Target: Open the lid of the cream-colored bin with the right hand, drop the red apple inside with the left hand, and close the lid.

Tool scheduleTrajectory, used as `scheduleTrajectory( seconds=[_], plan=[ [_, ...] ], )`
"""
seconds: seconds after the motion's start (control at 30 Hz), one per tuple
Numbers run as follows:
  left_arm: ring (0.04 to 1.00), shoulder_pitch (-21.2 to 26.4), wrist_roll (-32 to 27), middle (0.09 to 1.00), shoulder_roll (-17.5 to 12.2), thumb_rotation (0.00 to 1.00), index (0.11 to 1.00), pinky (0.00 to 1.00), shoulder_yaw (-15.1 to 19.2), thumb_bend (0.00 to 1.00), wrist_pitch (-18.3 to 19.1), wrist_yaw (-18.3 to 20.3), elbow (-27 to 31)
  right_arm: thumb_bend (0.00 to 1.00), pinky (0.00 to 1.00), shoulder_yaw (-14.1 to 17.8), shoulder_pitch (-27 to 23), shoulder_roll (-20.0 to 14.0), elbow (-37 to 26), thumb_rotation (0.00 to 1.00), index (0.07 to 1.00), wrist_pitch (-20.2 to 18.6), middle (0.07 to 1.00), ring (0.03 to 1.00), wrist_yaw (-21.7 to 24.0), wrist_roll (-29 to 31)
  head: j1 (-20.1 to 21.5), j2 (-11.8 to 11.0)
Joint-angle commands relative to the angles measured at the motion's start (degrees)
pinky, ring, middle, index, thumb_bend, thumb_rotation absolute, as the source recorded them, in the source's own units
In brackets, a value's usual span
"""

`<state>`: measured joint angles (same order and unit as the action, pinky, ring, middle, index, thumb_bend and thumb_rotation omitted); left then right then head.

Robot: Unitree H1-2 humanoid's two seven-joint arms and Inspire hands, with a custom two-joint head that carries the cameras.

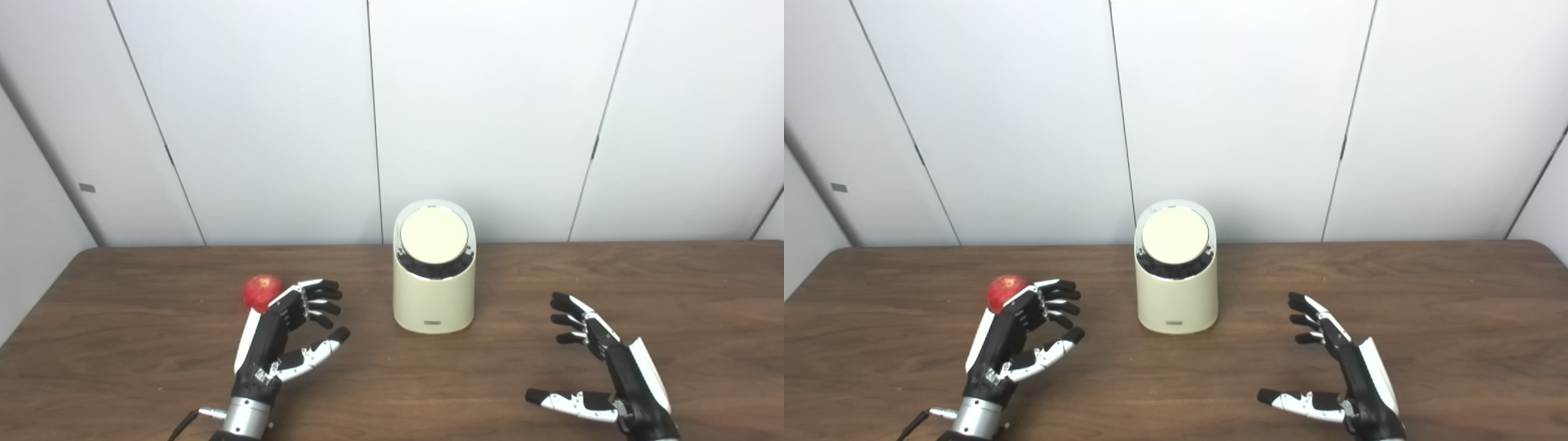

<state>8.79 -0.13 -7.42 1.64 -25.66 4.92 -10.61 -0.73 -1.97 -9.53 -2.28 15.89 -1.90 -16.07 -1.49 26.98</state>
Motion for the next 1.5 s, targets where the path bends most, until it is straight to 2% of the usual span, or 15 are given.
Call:
scheduleTrajectory(
  seconds=[0.0, 0.43, 0.6, 0.67, 0.77, 0.9, 1.03, 1.1, 1.23, 1.3, 1.37, 1.47],
  plan=[
    [0.611, -2.0, 0.3, 0.676, 0.1, 0.01, 0.707, 0.51, -0.1, 0.58, -1.2, -0.5, -2.5, 0.73, 0.67, -0.3, 0.1, 0.6, -1.3, 0.1, 0.842, 0.3, 0.842, 0.793, -0.2, 0.3, -0.1, 0.0],
    [0.602, -1.8, 0.0, 0.671, 0.3, 0.0, 0.704, 0.5, -0.3, 0.59, -1.2, -0.3, -3.1, 0.73, 0.68, -0.4, -0.1, 0.6, -0.5, 0.1, 0.842, 1.2, 0.842, 0.8, -0.3, 0.6, 0.2, 0.0],
    [0.608, -1.6, -0.5, 0.674, 0.4, 0.0, 0.705, 0.51, -0.2, 0.58, -1.2, 0.0, -3.4, 0.72, 0.68, -0.6, -0.8, 0.5, 0.1, 0.13, 0.847, 1.5, 0.847, 0.799, -0.2, 0.5, -0.1, -0.1],
    [0.609, -1.6, -0.6, 0.672, 0.4, 0.0, 0.703, 0.51, -0.1, 0.58, -1.2, 0.0, -3.4, 0.71, 0.69, -0.7, -2.0, 0.8, -0.2, 0.19, 0.86, 0.9, 0.846, 0.792, -0.5, -0.2, -0.1, -0.1],
    [0.61, -1.3, 0.0, 0.675, 0.3, 0.0, 0.703, 0.51, -0.1, 0.58, -1.2, -0.3, -3.6, 0.72, 0.69, -1.0, -5.3, 0.7, -1.6, 0.29, 0.878, -2.8, 0.859, 0.804, 0.1, -2.3, 0.0, -0.3],
    [0.605, -1.0, 0.4, 0.671, 0.3, 0.0, 0.701, 0.5, -0.2, 0.58, -1.2, -0.6, -4.1, 0.77, 0.73, -1.7, -11.5, -0.3, -3.9, 0.3, 0.909, -10.7, 0.893, 0.847, 2.5, -5.1, 0.2, -0.7],
    [0.6, -0.6, 0.4, 0.667, 0.4, 0.0, 0.698, 0.5, -0.3, 0.57, -1.2, -0.6, -4.5, 0.84, 0.78, -2.3, -18.4, -0.7, -4.8, 0.37, 0.922, -18.6, 0.917, 0.883, 4.0, -8.3, 0.7, -0.9],
    [0.599, -0.5, 0.2, 0.668, 0.4, 0.0, 0.7, 0.5, -0.3, 0.58, -1.2, -0.5, -4.6, 0.85, 0.78, -2.5, -20.9, -1.0, -4.2, 0.39, 0.924, -20.4, 0.929, 0.889, 4.0, -9.3, 0.7, -0.9],
    [0.602, -0.4, 0.0, 0.668, 0.5, 0.0, 0.696, 0.5, -0.2, 0.58, -1.2, -0.5, -4.7, 0.85, 0.84, -2.6, -26.4, -1.3, -1.8, 0.39, 0.921, -22.4, 0.986, 0.956, 3.2, -10.6, 0.7, -1.0],
    [0.606, -0.4, -0.3, 0.669, 0.5, 0.0, 0.698, 0.51, -0.1, 0.57, -1.2, -0.3, -4.7, 0.85, 0.85, -2.7, -28.6, -1.5, -1.2, 0.39, 0.918, -23.2, 0.97, 0.978, 3.2, -11.3, 0.7, -1.1],
    [0.608, -0.3, -0.3, 0.669, 0.5, 0.0, 0.699, 0.52, -0.2, 0.57, -1.2, -0.2, -4.8, 0.85, 0.83, -3.0, -30.7, -1.6, -1.0, 0.41, 0.921, -25.1, 0.954, 0.946, 4.0, -11.7, 0.7, -1.1],
    [0.602, -0.2, 0.6, 0.665, 0.4, 0.0, 0.696, 0.51, -0.4, 0.57, -1.2, -0.6, -4.8, 0.84, 0.8, -3.5, -33.7, -1.9, -1.2, 0.44, 0.931, -30.3, 0.952, 0.906, 6.4, -12.1, 0.8, -0.9]
  ],
)
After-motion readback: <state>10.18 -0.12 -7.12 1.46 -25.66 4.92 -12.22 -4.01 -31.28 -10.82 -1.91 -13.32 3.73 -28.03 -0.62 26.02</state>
